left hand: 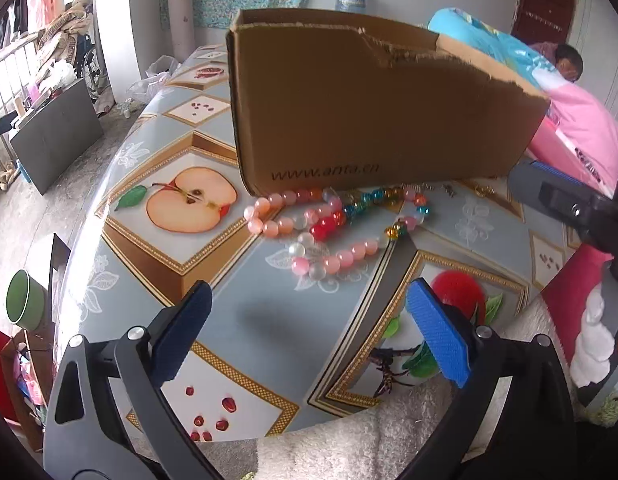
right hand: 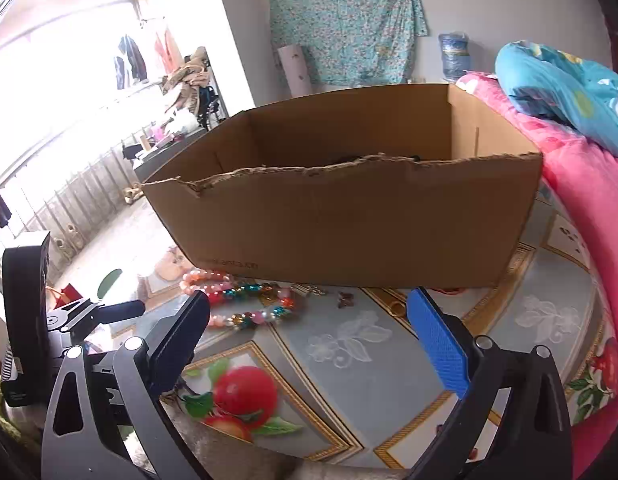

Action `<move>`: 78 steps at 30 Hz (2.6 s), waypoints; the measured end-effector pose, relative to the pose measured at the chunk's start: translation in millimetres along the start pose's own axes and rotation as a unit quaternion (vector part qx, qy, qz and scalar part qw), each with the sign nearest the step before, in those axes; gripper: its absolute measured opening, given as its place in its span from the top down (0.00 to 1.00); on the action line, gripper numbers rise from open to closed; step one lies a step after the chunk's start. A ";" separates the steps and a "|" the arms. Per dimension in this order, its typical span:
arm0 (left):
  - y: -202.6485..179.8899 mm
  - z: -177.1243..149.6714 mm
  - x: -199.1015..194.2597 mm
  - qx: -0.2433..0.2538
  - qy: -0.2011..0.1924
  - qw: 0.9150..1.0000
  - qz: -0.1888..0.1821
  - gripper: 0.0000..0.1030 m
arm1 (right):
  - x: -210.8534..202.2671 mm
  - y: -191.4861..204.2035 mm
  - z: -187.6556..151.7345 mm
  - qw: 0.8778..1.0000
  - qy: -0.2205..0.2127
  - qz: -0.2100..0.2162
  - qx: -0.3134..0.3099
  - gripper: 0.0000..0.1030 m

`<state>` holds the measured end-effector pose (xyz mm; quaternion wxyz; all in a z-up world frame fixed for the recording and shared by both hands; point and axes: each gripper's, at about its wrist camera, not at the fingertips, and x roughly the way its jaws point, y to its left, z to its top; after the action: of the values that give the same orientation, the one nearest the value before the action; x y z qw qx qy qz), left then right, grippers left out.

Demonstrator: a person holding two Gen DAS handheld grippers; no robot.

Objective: Organize jewelry
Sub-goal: 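Move the right tool down to the pink and red beaded bracelet, then close the right gripper on the beaded bracelet and lift it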

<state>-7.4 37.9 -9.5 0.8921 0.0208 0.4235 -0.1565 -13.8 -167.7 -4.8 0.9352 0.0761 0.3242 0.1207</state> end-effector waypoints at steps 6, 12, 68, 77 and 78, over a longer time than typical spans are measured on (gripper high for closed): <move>17.6 17.5 -5.0 -0.024 -0.029 0.999 -0.008 0.29 | 24.1 9.2 11.5 0.999 0.042 0.023 0.006 0.30; 20.6 26.4 15.8 -0.023 0.002 1.000 -0.010 0.56 | 46.4 12.5 15.6 0.995 0.095 0.013 0.013 0.51; -25.5 3.1 19.9 0.078 0.009 0.997 -0.002 0.89 | 56.9 42.1 -22.0 0.985 0.162 0.007 -0.065 0.90; -35.0 2.8 1.2 0.079 -0.005 0.997 -0.020 0.91 | 32.8 28.3 -17.8 0.990 0.132 0.029 -0.036 0.90; -36.1 3.3 -2.1 0.079 -0.009 0.997 -0.020 0.91 | 29.4 27.7 -17.7 0.991 0.127 0.031 -0.034 0.90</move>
<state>-16.9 3.5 -2.3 0.8879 0.0813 0.4023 -0.2078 -7.4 -131.9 -29.8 0.8841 0.0379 0.4338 0.1693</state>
